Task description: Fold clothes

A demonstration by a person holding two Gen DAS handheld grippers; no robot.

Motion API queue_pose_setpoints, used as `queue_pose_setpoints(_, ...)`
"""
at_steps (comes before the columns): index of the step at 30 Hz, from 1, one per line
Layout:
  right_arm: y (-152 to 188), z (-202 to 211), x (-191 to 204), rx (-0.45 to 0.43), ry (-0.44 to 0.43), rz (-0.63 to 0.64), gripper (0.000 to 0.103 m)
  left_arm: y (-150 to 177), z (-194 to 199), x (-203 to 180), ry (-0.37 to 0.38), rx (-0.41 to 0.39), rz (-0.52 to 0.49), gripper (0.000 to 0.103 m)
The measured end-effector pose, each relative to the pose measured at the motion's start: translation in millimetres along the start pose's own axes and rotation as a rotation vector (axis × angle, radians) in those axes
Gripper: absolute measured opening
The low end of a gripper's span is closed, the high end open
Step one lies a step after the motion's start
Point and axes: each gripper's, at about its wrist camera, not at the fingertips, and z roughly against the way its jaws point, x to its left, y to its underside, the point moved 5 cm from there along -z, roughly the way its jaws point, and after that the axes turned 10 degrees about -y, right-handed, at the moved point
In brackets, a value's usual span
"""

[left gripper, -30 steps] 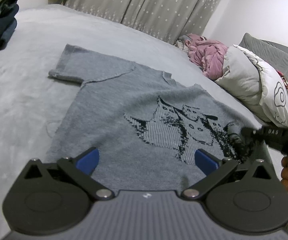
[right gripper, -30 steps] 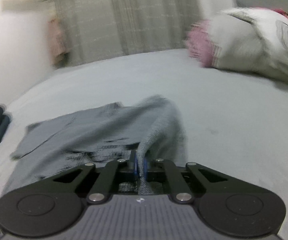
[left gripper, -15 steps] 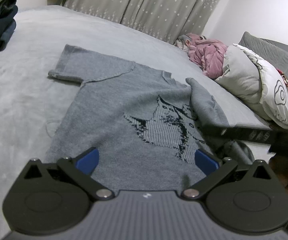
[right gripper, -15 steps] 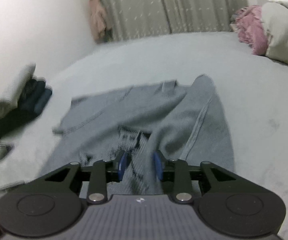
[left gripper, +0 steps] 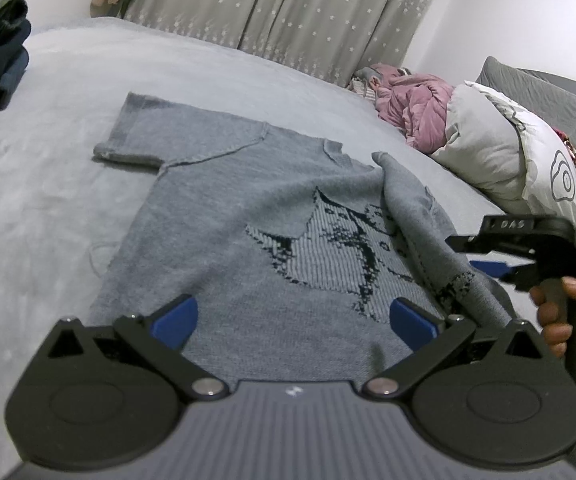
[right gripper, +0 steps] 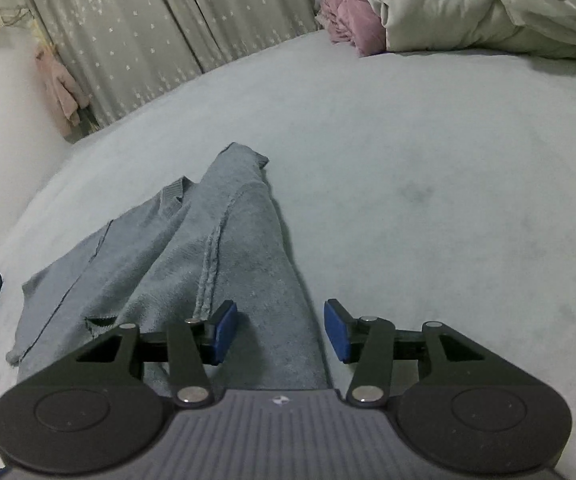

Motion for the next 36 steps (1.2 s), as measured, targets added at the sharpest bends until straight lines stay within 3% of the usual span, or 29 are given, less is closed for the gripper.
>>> queue_pose_setpoints(1, 0.7, -1.7, 0.3, 0.007, -0.012, -0.002, 0.039, 0.0, -0.2, -0.3, -0.001, 0.000, -0.001, 0.102)
queue_pose_setpoints(2, 0.4, -2.8, 2.1, 0.017, -0.029, 0.001, 0.024, -0.1, -0.5, -0.6, -0.001, 0.000, -0.003, 0.102)
queue_pose_setpoints(3, 0.1, -3.8, 4.0, 0.028, -0.046, 0.004, 0.016, 0.0, -0.7, -0.9, -0.002, -0.001, -0.005, 0.102)
queue_pose_setpoints(6, -2.7, -4.1, 8.6, 0.033, -0.054, 0.024, 0.009, 0.4, -1.1, -1.8, -0.005, -0.002, -0.013, 0.102)
queue_pose_setpoints(17, -38.1, 7.7, 5.2, -0.001, 0.074, 0.153, 0.006, 1.2, -1.2, -2.0, -0.007, -0.004, -0.018, 0.102)
queue_pose_setpoints(26, -82.0, 18.7, -15.7, -0.041, 0.309, 0.336, 0.006, 1.9, -2.6, -3.2, -0.011, -0.006, -0.028, 0.102)
queue_pose_setpoints(29, -98.6, 23.5, -27.7, -0.050, 0.444, 0.434, 0.006, 2.1, -2.9, -3.2, -0.014, -0.006, -0.032, 0.102)
queue_pose_setpoints(36, -110.0, 19.4, -56.0, -0.009, 0.655, 0.538, 0.005, 2.5, -4.2, -4.5, -0.020, -0.008, -0.045, 0.102)
